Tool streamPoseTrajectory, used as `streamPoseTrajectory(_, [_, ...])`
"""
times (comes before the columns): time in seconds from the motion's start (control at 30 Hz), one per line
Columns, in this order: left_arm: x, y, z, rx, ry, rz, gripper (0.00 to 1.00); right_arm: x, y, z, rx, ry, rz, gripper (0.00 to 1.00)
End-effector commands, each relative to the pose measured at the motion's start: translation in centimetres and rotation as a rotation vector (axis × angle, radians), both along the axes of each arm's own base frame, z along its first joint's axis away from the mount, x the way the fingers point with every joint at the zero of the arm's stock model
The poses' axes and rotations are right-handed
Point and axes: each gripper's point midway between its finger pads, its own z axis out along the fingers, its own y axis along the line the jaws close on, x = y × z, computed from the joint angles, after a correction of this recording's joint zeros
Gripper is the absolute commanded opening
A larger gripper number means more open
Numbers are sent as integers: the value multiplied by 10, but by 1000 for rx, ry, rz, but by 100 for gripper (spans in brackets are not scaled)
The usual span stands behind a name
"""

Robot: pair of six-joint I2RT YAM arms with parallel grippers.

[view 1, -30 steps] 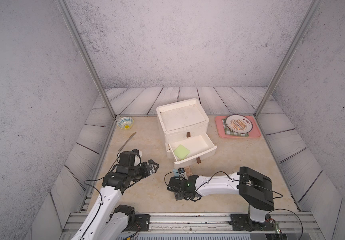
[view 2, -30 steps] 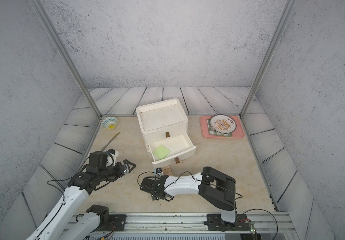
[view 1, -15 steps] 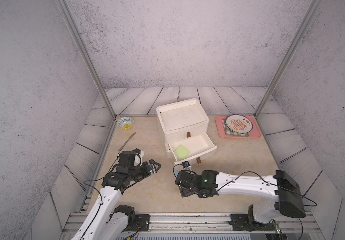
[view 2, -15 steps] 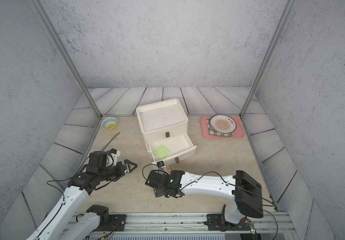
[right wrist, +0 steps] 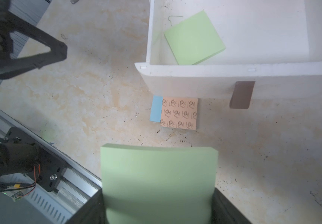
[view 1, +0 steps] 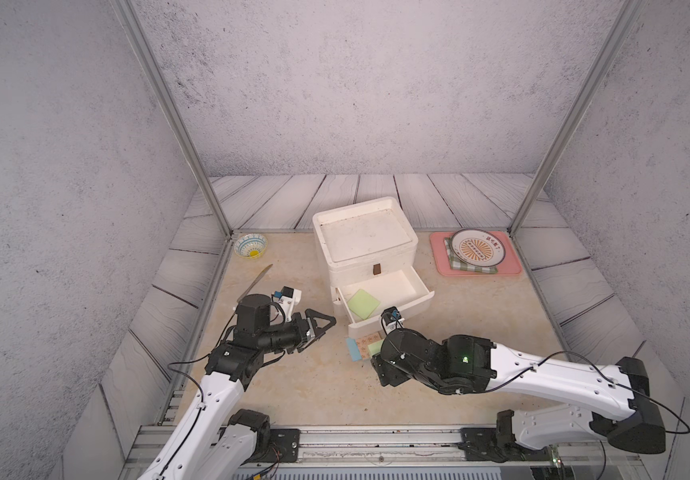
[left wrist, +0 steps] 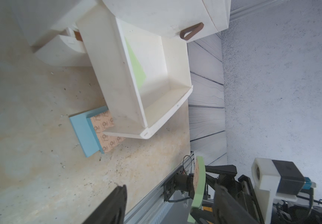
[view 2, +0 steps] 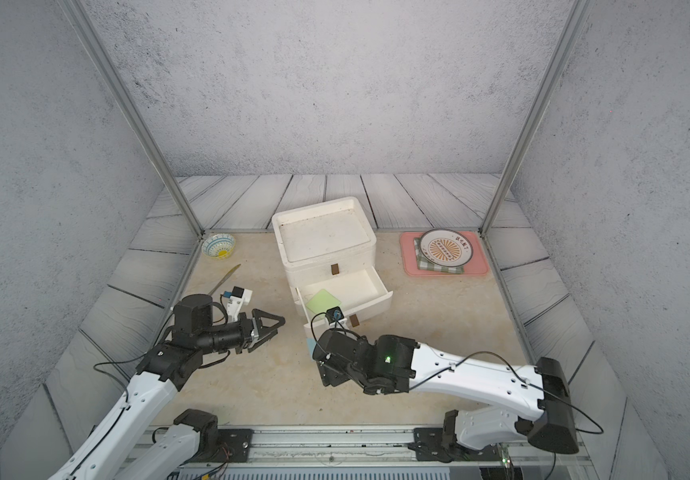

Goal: Please put the sticky notes in the drawer by color
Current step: Pick up the sticky notes from the center of the board, then place the sticky notes in the drawer.

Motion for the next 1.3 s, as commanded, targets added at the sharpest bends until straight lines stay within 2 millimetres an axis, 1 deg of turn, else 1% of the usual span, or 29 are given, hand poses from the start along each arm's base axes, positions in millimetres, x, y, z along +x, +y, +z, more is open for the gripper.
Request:
streamPoseTrajectory(0.0, [-8,-19,24,-52,-43,-59,73,6,-2,10,19,-47,-2,80])
streamPoseTrajectory(0.07, [-11,-29,25,-46,-46,-85,72,6,2,11,17,-44,8,80])
streamPoseTrajectory(0.13, [-14,-40,25,-40,-44,-112,69,6,6,10,13,-44,16,80])
streamPoseTrajectory(0.27, [-15,-53,25,-38,-29,-152,65,7,10,12,16,-51,26,80])
streamPoseTrajectory(0.33, [-15,-56,25,-40,-26,-159,61,8,9,13,16,-58,23,80])
streamPoseTrajectory(0.53, [-17,-63,22,-50,-11,-164,59,11,9,18,23,-76,15,80])
streamPoseTrajectory(0.6, [-18,-65,22,-54,-8,-165,57,12,9,19,28,-80,13,80])
streamPoseTrajectory(0.7, [-22,-74,21,-62,4,-179,53,18,13,28,62,-100,9,80])
streamPoseTrajectory(0.77, [-22,-76,19,-60,11,-183,53,19,14,32,73,-109,9,81])
streamPoseTrajectory(0.83, [-23,-79,18,-61,15,-192,50,21,15,37,82,-116,8,81])
streamPoseTrajectory(1.0, [-24,-84,16,-65,23,-200,50,23,17,42,100,-123,9,81])
streamPoseTrajectory(1.17, [-24,-90,18,-80,27,-203,49,23,21,42,113,-120,13,81])
streamPoseTrajectory(1.2, [-24,-91,18,-84,31,-204,48,23,21,42,115,-120,13,81])
streamPoseTrajectory(1.27, [-25,-94,18,-94,38,-205,41,24,22,43,122,-122,11,81])
